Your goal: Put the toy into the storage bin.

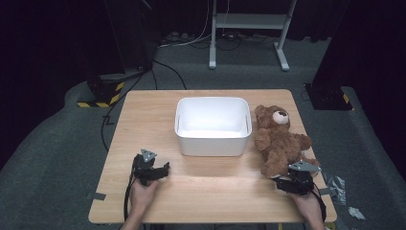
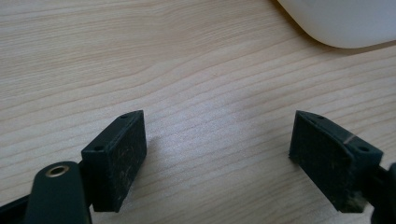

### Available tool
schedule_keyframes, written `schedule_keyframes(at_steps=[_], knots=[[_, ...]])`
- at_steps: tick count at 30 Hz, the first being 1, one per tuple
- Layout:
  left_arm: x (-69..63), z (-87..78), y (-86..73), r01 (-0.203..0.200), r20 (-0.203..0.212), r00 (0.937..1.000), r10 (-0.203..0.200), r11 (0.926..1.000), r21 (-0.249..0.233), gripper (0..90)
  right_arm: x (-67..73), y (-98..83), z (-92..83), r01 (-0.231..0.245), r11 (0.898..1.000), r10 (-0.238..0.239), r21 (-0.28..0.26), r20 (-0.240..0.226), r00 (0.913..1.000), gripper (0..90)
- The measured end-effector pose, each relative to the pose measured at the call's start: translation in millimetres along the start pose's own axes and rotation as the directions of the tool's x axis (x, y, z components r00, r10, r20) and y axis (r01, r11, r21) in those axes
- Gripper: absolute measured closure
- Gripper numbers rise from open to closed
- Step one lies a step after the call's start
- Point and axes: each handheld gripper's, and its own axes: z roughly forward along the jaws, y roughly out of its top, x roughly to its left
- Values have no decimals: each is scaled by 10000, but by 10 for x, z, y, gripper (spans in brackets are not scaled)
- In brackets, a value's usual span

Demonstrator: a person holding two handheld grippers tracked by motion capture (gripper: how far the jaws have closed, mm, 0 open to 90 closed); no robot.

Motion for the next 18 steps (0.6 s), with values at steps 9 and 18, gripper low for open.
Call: schedule_keyframes(at_steps=[9, 18], knots=[[-9, -29, -28, 209, -233, 9995, -210, 9998, -34, 189, 19, -31, -28, -295, 9996, 294, 47, 249, 9993, 203], [-7, -32, -27, 233, -295, 9993, -234, 9997, -17, 203, 11, -51, -77, -19, 9998, 21, 217, -70, 10000, 220]])
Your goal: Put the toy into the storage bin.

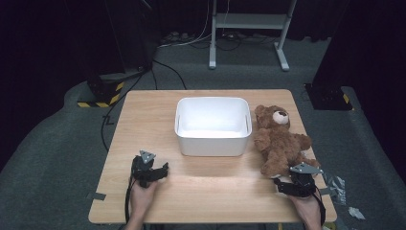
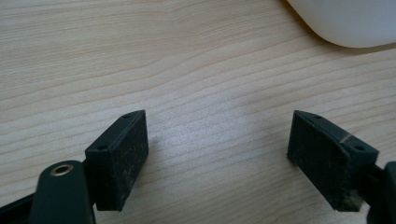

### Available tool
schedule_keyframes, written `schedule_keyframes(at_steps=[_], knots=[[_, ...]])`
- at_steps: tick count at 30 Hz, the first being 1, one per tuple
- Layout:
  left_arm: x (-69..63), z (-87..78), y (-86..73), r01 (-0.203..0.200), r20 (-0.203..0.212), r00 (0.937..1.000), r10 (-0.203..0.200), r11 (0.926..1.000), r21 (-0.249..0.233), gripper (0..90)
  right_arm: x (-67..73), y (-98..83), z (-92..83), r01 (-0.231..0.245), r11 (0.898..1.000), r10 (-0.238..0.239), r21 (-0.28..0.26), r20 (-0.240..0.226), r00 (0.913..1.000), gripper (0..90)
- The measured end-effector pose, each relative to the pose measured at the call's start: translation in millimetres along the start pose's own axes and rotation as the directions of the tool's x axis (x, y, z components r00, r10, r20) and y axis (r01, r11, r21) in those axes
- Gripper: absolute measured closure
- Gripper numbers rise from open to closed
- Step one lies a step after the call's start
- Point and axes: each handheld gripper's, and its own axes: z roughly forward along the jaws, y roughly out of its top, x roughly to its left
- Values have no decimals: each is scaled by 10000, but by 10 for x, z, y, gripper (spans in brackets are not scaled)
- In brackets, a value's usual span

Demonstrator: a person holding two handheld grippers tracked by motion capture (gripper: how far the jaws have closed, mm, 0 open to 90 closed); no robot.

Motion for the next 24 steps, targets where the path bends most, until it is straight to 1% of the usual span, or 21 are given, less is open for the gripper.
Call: schedule_keyframes(at_steps=[3, 4, 5, 7, 8, 9, 10, 11, 13, 16, 17, 19, 20, 23, 24], knots=[[1, 4, 2, -2, 15, 10000, 2, 10000, -14, 203, -9, 1, -7, -224, 9997, 224, -20, 10, 9997, 237], [1, 4, 3, -6, 14, 10000, 6, 10000, -14, 203, -22, 2, -8, -424, 9991, 424, -66, -16, 9991, 237], [0, 4, 2, -1, 15, 10000, 1, 10000, -17, 204, -32, 8, -8, -549, 9984, 550, -130, 60, 9985, 235], [0, 4, 2, 3, 14, 10000, -3, 10000, -16, 204, -30, 15, -21, -599, 9982, 600, -62, 39, 9982, 237], [1, 4, 3, -2, 14, 10000, 2, 10000, -15, 203, -32, 16, -32, -640, 9979, 641, -95, 105, 9979, 239], [0, 4, 2, 9, 12, 10000, -8, 10000, -16, 204, -39, 20, -48, -663, 9978, 663, -13, 22, 9978, 242], [0, 4, 2, 3, 12, 10000, -3, 10000, -15, 203, -44, 17, -68, -759, 9970, 760, -116, 93, 9971, 245], [0, 3, 2, 3, 11, 10000, -3, 10000, -15, 204, -54, 13, -88, -756, 9970, 758, -157, 109, 9971, 247], [-1, 2, 1, 8, 10, 10000, -8, 10000, -14, 204, -56, -8, -150, -966, 9948, 970, -331, 119, 9952, 251], [0, 2, 1, 1, 10, 10000, -1, 10000, -12, 204, -69, -33, -217, -1009, 9934, 1014, -551, 70, 9948, 297], [0, 2, 1, 2, 10, 10000, -2, 10000, -11, 204, -72, -34, -230, -981, 9933, 994, -617, 182, 9949, 310], [-1, 2, 1, 12, 6, 10000, -12, 10000, -11, 204, -76, -28, -281, -994, 9933, 1009, -597, 219, 9947, 330], [-2, 2, 1, 16, 3, 10000, -16, 10000, -14, 204, -73, -31, -295, -994, 9926, 1014, -701, 259, 9945, 335], [-5, -1, -2, 38, 23, 10000, -38, 10000, -9, 204, -63, -47, -318, -1094, 9912, 1109, -745, 164, 9937, 335], [-5, -1, -2, 38, 19, 10000, -38, 10000, -7, 204, -56, -57, -323, -1151, 9906, 1158, -741, 55, 9933, 334]])
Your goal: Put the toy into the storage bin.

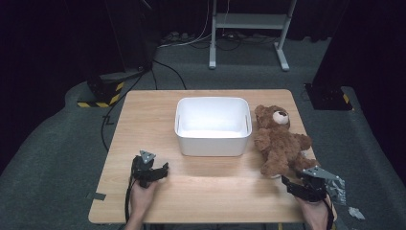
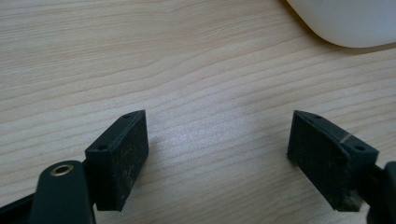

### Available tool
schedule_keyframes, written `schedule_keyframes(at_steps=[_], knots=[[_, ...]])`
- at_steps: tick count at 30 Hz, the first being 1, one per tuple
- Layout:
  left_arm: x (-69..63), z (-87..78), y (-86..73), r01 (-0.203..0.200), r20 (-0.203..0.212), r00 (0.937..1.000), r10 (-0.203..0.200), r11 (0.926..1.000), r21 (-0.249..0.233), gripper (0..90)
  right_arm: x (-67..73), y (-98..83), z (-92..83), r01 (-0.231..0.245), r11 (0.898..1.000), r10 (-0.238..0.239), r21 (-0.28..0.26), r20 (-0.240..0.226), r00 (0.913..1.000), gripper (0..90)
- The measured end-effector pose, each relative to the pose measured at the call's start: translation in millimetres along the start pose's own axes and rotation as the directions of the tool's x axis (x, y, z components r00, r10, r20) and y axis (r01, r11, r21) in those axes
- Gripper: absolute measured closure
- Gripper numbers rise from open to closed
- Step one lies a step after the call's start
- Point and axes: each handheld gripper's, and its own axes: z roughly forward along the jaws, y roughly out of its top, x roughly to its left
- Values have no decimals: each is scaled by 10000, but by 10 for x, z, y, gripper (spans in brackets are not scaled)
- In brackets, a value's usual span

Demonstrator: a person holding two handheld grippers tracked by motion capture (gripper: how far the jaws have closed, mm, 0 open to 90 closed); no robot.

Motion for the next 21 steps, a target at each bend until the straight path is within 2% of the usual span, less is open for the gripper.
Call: schedule_keyframes(at_steps=[6, 8, 12, 16, 21], knots=[[0, 0, 0, 3, 6, 10000, -3, 10000, -6, 204, -39, 5, -76, -275, 9993, 274, -247, -54, 9996, 316], [0, 0, 0, 1, 5, 10000, -1, 10000, -2, 204, -56, 28, -129, -235, 9988, 240, -426, 111, 9997, 291], [0, 0, 0, 1, 4, 10000, -1, 10000, -3, 204, -65, 80, -256, -79, 9964, 142, -850, 741, 9971, 277], [0, 1, 0, 4, 6, 10000, -4, 10000, -6, 203, -89, 140, -348, -356, 9927, 437, -1155, 684, 9967, 268], [0, 0, 0, 3, 4, 10000, -3, 10000, -3, 204, -112, 236, -414, -465, 9893, 528, -1385, 428, 9977, 250]])
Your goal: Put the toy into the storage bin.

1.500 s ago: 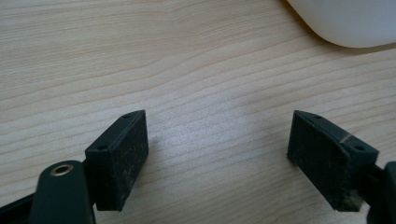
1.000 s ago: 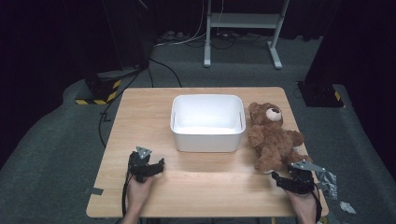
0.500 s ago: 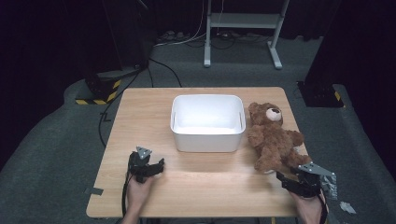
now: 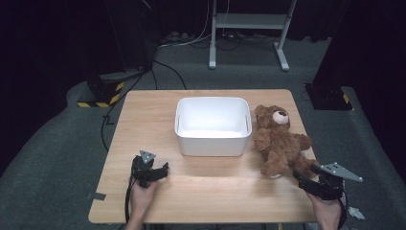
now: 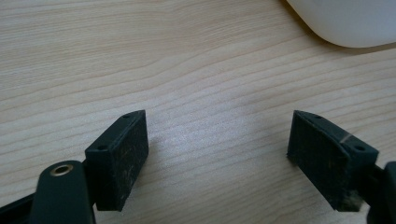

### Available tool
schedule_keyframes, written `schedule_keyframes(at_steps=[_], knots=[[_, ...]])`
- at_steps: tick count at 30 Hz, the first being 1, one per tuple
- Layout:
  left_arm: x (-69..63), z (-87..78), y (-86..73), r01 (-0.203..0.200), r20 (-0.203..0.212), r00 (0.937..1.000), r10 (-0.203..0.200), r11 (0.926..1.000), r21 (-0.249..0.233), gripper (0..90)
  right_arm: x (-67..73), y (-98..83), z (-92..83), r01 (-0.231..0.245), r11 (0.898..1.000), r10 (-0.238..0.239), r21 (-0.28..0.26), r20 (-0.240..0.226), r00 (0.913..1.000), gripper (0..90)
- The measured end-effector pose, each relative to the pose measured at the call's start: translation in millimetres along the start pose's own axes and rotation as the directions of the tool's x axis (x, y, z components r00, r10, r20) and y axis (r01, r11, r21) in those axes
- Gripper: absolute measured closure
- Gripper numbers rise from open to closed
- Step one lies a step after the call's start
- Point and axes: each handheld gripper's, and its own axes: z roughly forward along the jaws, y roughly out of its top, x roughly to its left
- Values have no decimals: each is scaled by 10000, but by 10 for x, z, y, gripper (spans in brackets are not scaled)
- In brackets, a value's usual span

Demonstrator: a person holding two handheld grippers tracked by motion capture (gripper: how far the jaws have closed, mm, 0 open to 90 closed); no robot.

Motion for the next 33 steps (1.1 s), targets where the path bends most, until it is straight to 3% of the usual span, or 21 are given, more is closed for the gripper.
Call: schedule_keyframes(at_steps=[6, 33], knots=[[0, 0, 0, 3, 0, 10000, -3, 10000, -2, 204, -18, 158, 20, -118, 9996, 111, -243, -259, 9996, 230], [-2, 7, 3, 61, 4, 10000, -61, 10000, -20, 204, 36, 537, 436, -46, 9998, 54, 196, -456, 9989, 206]])
